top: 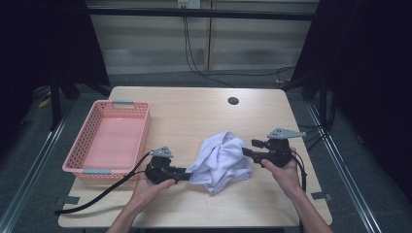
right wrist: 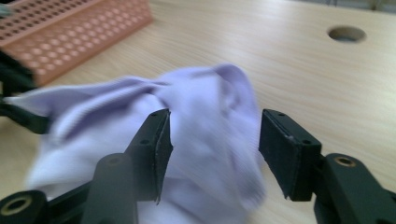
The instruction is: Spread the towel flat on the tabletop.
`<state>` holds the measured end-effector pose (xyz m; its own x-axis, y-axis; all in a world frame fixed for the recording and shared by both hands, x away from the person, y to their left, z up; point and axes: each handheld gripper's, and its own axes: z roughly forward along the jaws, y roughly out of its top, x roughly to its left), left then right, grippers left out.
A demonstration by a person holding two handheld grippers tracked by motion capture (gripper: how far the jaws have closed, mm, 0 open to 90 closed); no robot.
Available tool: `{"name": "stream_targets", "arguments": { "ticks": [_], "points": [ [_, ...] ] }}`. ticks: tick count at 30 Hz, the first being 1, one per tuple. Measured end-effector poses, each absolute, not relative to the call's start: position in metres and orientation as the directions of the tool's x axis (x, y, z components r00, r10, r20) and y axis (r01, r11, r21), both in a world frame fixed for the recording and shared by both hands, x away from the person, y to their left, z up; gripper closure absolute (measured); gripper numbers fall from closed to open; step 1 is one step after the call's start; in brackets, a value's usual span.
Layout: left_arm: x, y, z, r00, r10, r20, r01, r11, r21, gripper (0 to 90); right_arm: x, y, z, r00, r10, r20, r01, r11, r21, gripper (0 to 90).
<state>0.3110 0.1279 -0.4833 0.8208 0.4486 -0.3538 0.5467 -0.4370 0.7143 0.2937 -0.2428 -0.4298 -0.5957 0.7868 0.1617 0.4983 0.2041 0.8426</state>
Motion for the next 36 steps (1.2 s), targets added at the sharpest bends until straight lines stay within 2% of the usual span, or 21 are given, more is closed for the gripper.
{"name": "stream_targets", "arguments": {
  "ticks": [1,2,3,5,6,7,8,11,15,17,19,21,24,26,36],
  "points": [
    [0.314,0.125,-0.485,0.82,0.456,-0.345,0.544,-0.438,0.716,60.0,0.287,-0.233,-0.424,-0.636,0.755,0.16,0.472,0.217,0.855,44.0],
    [0.314,0.125,-0.485,0.82,0.456,-0.345,0.544,-0.438,0.716,59.8,0.287,-0.233,-0.424,-0.636,0.755,0.16,0.472,0.217,0.855,44.0],
    [0.316,0.122,-0.485,0.822,0.447,-0.352,0.544,-0.434,0.718,63.8,0.284,-0.215,-0.424,-0.684,0.712,0.16,0.461,0.252,0.851,45.3],
    [0.317,0.121,-0.485,0.824,0.436,-0.363,0.544,-0.428,0.721,72.9,0.284,-0.209,-0.425,-0.699,0.698,0.159,0.461,0.269,0.846,46.2],
    [0.318,0.119,-0.484,0.827,0.407,-0.387,0.547,-0.423,0.722,72.9,0.285,-0.2,-0.427,-0.717,0.679,0.161,0.461,0.288,0.839,46.4],
    [0.318,0.118,-0.482,0.832,0.401,-0.383,0.538,-0.421,0.73,77.8,0.287,-0.19,-0.431,-0.732,0.66,0.171,0.467,0.302,0.831,46.7],
    [0.317,0.117,-0.48,0.834,0.408,-0.372,0.532,-0.41,0.741,82.0,0.289,-0.176,-0.435,-0.743,0.648,0.171,0.47,0.321,0.822,42.9],
    [0.315,0.117,-0.472,0.836,0.368,-0.406,0.533,-0.374,0.759,83.7,0.294,-0.158,-0.443,-0.768,0.618,0.169,0.464,0.354,0.812,42.9],
    [0.313,0.117,-0.47,0.844,0.353,-0.404,0.523,-0.373,0.766,84.1,0.299,-0.148,-0.453,-0.779,0.606,0.163,0.467,0.386,0.795,41.4],
    [0.313,0.119,-0.467,0.845,0.347,-0.408,0.52,-0.353,0.777,84.2,0.302,-0.143,-0.463,-0.786,0.602,0.143,0.466,0.424,0.777,44.2],
    [0.313,0.123,-0.461,0.845,0.347,-0.408,0.516,-0.327,0.792,84.3,0.301,-0.14,-0.469,-0.78,0.618,0.097,0.457,0.457,0.763,62.2],
    [0.313,0.128,-0.454,0.846,0.356,-0.397,0.508,-0.31,0.804,84.7,0.301,-0.148,-0.464,-0.761,0.64,0.109,0.463,0.417,0.782,77.6],
    [0.317,0.14,-0.439,0.834,0.396,-0.384,0.5,-0.251,0.829,85.1,0.302,-0.161,-0.451,-0.738,0.662,0.13,0.464,0.358,0.81,78.2],
    [0.319,0.154,-0.424,0.829,0.414,-0.376,0.483,-0.192,0.854,85.2,0.306,-0.188,-0.426,-0.702,0.697,0.147,0.453,0.278,0.847,78.6],
    [0.316,0.198,-0.387,0.803,0.487,-0.344,0.435,-0.083,0.897,85.5,0.329,-0.268,-0.372,-0.548,0.829,0.108,0.439,0.176,0.881,79.2]
  ]
}}
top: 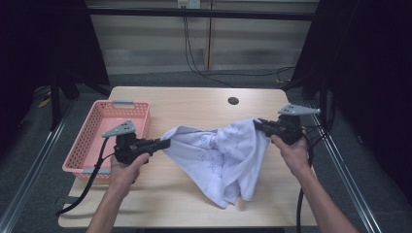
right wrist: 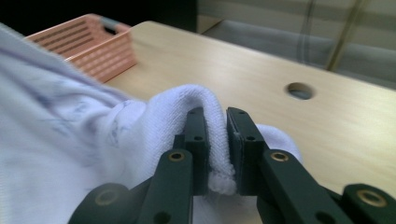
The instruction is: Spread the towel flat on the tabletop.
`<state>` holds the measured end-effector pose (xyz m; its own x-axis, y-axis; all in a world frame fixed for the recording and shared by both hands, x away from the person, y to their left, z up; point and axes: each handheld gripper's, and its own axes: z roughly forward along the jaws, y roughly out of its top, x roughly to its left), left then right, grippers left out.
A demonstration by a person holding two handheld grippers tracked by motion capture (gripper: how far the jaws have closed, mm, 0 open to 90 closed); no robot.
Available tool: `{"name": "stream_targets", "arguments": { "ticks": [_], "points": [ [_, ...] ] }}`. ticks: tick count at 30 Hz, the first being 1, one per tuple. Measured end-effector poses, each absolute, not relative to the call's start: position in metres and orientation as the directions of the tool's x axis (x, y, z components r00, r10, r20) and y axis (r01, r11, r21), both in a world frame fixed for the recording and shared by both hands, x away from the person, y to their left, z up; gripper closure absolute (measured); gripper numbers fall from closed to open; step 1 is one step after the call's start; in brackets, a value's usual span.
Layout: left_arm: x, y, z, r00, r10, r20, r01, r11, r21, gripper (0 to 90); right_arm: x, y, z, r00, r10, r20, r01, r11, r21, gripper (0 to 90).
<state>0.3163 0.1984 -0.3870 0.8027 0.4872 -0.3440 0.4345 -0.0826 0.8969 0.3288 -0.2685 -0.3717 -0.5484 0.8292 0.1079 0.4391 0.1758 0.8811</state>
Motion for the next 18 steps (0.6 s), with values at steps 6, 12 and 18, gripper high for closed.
{"name": "stream_targets", "arguments": {
  "ticks": [6,12,18],
  "points": [
    [0.314,0.226,-0.375,0.77,0.537,-0.345,0.422,-0.024,0.906,85.6,0.353,-0.3,-0.345,-0.485,0.867,0.116,0.426,0.118,0.897,78.9],
    [0.316,0.225,-0.383,0.763,0.534,-0.365,0.466,-0.064,0.882,79.4,0.382,-0.306,-0.33,-0.44,0.891,0.11,0.427,0.1,0.899,76.4],
    [0.322,0.212,-0.405,0.737,0.576,-0.354,0.502,-0.116,0.857,60.7,0.405,-0.304,-0.367,-0.397,0.911,0.112,0.499,0.112,0.859,55.6]
  ]
}}
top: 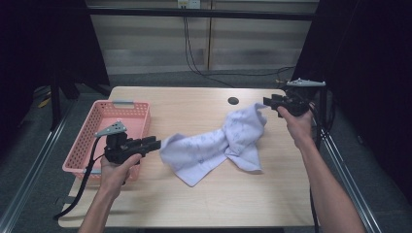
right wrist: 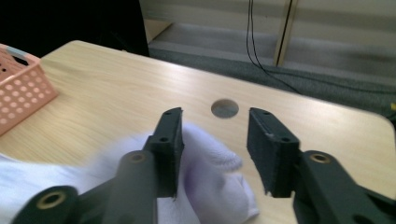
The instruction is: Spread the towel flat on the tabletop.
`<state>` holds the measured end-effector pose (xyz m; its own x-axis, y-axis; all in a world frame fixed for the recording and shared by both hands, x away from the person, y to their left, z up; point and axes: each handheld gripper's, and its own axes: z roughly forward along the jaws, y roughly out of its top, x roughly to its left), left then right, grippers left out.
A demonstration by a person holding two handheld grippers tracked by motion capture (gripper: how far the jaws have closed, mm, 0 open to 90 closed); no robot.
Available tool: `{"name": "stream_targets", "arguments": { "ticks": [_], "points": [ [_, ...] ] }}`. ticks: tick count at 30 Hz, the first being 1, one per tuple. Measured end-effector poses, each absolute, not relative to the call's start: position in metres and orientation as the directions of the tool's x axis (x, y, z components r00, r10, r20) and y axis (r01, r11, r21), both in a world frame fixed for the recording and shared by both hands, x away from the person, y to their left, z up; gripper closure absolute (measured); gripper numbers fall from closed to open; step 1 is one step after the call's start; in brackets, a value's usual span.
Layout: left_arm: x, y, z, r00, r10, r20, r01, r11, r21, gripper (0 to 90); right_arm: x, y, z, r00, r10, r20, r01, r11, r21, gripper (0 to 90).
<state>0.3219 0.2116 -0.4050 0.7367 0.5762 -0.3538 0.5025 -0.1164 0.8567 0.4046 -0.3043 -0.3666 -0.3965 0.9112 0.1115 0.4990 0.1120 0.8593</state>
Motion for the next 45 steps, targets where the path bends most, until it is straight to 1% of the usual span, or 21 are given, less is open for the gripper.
{"name": "stream_targets", "arguments": {
  "ticks": [2,7,10,13,15,17,20,23,24,25,26,27,28,31,35,37,38,39,41,43,45],
  "points": [
    [0.326,0.203,-0.411,0.742,0.572,-0.35,0.516,-0.154,0.842,57.7,0.401,-0.297,-0.383,-0.429,0.896,0.115,0.52,0.141,0.842,52.7],
    [0.334,0.182,-0.433,0.751,0.547,-0.371,0.545,-0.196,0.815,59.1,0.392,-0.279,-0.398,-0.489,0.863,0.127,0.521,0.172,0.836,49.0],
    [0.339,0.146,-0.457,0.772,0.547,-0.324,0.556,-0.334,0.762,55.1,0.38,-0.252,-0.419,-0.56,0.817,0.141,0.531,0.223,0.818,42.6],
    [0.34,0.125,-0.469,0.788,0.523,-0.324,0.558,-0.386,0.735,54.2,0.375,-0.239,-0.442,-0.59,0.791,0.163,0.56,0.255,0.788,38.8],
    [0.341,0.121,-0.473,0.793,0.511,-0.332,0.561,-0.399,0.726,52.1,0.374,-0.236,-0.45,-0.593,0.786,0.177,0.57,0.255,0.781,36.3],
    [0.343,0.115,-0.487,0.792,0.533,-0.296,0.564,-0.456,0.688,48.5,0.37,-0.229,-0.471,-0.606,0.774,0.185,0.593,0.284,0.753,28.1],
    [0.344,0.116,-0.494,0.79,0.538,-0.294,0.57,-0.467,0.676,48.1,0.368,-0.224,-0.483,-0.608,0.773,0.182,0.606,0.304,0.735,25.6],
    [0.34,0.114,-0.496,0.802,0.547,-0.241,0.54,-0.489,0.685,52.1,0.364,-0.218,-0.495,-0.606,0.786,0.125,0.585,0.333,0.739,31.8],
    [0.335,0.112,-0.495,0.82,0.549,-0.164,0.498,-0.541,0.678,73.3,0.364,-0.22,-0.493,-0.561,0.821,0.105,0.59,0.307,0.747,59.4],
    [0.335,0.112,-0.495,0.82,0.549,-0.164,0.498,-0.541,0.678,81.1,0.366,-0.223,-0.491,-0.555,0.823,0.124,0.597,0.29,0.748,66.5],
    [0.334,0.113,-0.495,0.82,0.54,-0.19,0.509,-0.537,0.673,81.1,0.366,-0.223,-0.491,-0.555,0.823,0.124,0.597,0.29,0.748,66.5],
    [0.333,0.114,-0.494,0.817,0.534,-0.217,0.524,-0.532,0.665,86.0,0.37,-0.234,-0.482,-0.539,0.831,0.136,0.586,0.254,0.77,72.6],
    [0.327,0.116,-0.492,0.826,0.498,-0.266,0.531,-0.528,0.662,86.5,0.371,-0.24,-0.476,-0.532,0.835,0.139,0.584,0.243,0.775,73.1],
    [0.316,0.119,-0.484,0.837,0.448,-0.314,0.528,-0.511,0.679,86.6,0.375,-0.254,-0.463,-0.509,0.852,0.126,0.57,0.224,0.79,73.7],
    [0.293,0.13,-0.469,0.851,0.391,-0.35,0.513,-0.478,0.713,86.6,0.39,-0.305,-0.441,-0.374,0.922,0.102,0.578,0.146,0.802,73.5],
    [0.279,0.137,-0.463,0.847,0.338,-0.411,0.526,-0.416,0.742,85.4,0.395,-0.323,-0.44,-0.318,0.944,0.087,0.588,0.124,0.799,69.3],
    [0.279,0.137,-0.463,0.847,0.338,-0.411,0.526,-0.416,0.742,81.1,0.395,-0.33,-0.441,-0.311,0.945,0.102,0.592,0.108,0.799,62.5],
    [0.277,0.138,-0.461,0.852,0.341,-0.398,0.517,-0.417,0.748,81.1,0.395,-0.33,-0.441,-0.311,0.945,0.102,0.592,0.108,0.799,62.5],
    [0.281,0.137,-0.458,0.849,0.383,-0.364,0.509,-0.407,0.758,66.3,0.387,-0.334,-0.443,-0.329,0.937,0.12,0.589,0.104,0.801,45.0],
    [0.283,0.136,-0.459,0.846,0.406,-0.345,0.507,-0.415,0.755,61.8,0.381,-0.331,-0.441,-0.342,0.933,0.114,0.578,0.112,0.809,41.1],
    [0.288,0.132,-0.467,0.847,0.424,-0.321,0.504,-0.447,0.739,55.2,0.363,-0.32,-0.433,-0.4,0.907,0.133,0.538,0.116,0.835,38.8]
  ]
}}
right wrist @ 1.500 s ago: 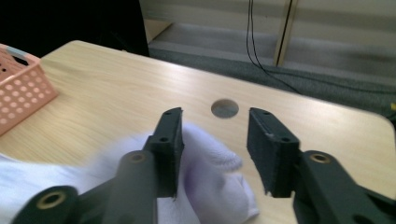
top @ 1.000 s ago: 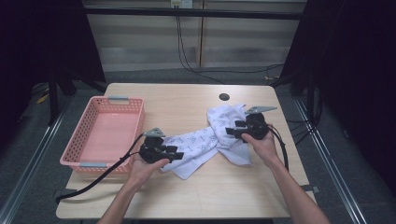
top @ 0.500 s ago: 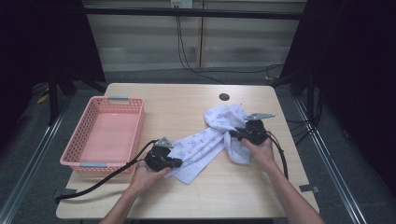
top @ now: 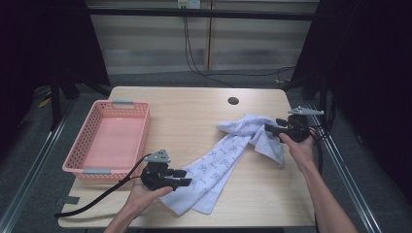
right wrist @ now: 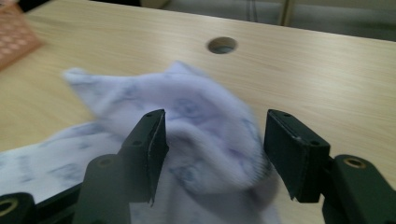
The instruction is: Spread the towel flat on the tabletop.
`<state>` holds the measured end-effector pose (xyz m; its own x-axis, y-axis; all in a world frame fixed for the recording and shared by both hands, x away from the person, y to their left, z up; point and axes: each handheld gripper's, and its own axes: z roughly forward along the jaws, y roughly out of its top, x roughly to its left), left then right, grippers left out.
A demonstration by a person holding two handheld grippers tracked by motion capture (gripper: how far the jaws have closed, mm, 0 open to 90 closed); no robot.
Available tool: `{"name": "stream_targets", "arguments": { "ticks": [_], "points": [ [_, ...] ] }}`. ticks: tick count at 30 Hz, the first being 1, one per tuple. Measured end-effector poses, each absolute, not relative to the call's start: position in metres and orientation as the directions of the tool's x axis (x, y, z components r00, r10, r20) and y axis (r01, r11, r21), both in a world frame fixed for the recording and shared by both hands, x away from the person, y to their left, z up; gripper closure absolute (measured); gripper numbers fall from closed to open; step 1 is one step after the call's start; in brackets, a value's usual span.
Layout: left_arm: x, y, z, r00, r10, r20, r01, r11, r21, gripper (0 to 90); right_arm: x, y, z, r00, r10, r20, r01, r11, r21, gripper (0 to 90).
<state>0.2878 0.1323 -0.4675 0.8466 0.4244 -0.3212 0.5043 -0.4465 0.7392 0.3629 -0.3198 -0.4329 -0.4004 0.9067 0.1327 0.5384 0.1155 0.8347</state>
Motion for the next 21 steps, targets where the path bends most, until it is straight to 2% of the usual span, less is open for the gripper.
{"name": "stream_targets", "arguments": {
  "ticks": [1,2,6,8,9,10,12,15,19,21],
  "points": [
    [0.288,0.132,-0.467,0.847,0.424,-0.321,0.504,-0.447,0.739,52.1,0.363,-0.32,-0.433,-0.4,0.907,0.133,0.538,0.116,0.835,38.8],
    [0.29,0.13,-0.474,0.842,0.44,-0.312,0.512,-0.47,0.719,49.7,0.349,-0.308,-0.431,-0.457,0.878,0.143,0.525,0.137,0.84,38.1],
    [0.294,0.122,-0.492,0.836,0.466,-0.291,0.528,-0.534,0.661,49.3,0.333,-0.293,-0.434,-0.507,0.851,0.136,0.529,0.182,0.829,37.4],
    [0.295,0.118,-0.496,0.837,0.464,-0.29,0.527,-0.54,0.657,59.8,0.323,-0.286,-0.438,-0.536,0.829,0.16,0.536,0.188,0.823,37.6],
    [0.296,0.114,-0.497,0.848,0.448,-0.284,0.514,-0.558,0.651,73.5,0.313,-0.279,-0.443,-0.563,0.81,0.162,0.539,0.211,0.816,37.7],
    [0.296,0.114,-0.497,0.848,0.448,-0.284,0.514,-0.558,0.651,76.4,0.313,-0.279,-0.443,-0.563,0.81,0.162,0.539,0.211,0.816,37.7],
    [0.296,0.108,-0.498,0.838,0.454,-0.302,0.528,-0.538,0.657,78.0,0.305,-0.272,-0.448,-0.589,0.788,0.18,0.554,0.231,0.8,36.9],
    [0.301,0.1,-0.5,0.827,0.454,-0.332,0.549,-0.52,0.655,78.3,0.289,-0.262,-0.447,-0.611,0.778,0.148,0.548,0.281,0.788,34.9],
    [0.305,0.092,-0.502,0.819,0.456,-0.35,0.56,-0.498,0.662,78.3,0.279,-0.263,-0.446,-0.626,0.76,0.176,0.547,0.267,0.793,37.5],
    [0.307,0.084,-0.503,0.823,0.45,-0.347,0.555,-0.502,0.664,77.7,0.264,-0.251,-0.455,-0.657,0.728,0.195,0.553,0.291,0.78,41.8]
  ]
}}
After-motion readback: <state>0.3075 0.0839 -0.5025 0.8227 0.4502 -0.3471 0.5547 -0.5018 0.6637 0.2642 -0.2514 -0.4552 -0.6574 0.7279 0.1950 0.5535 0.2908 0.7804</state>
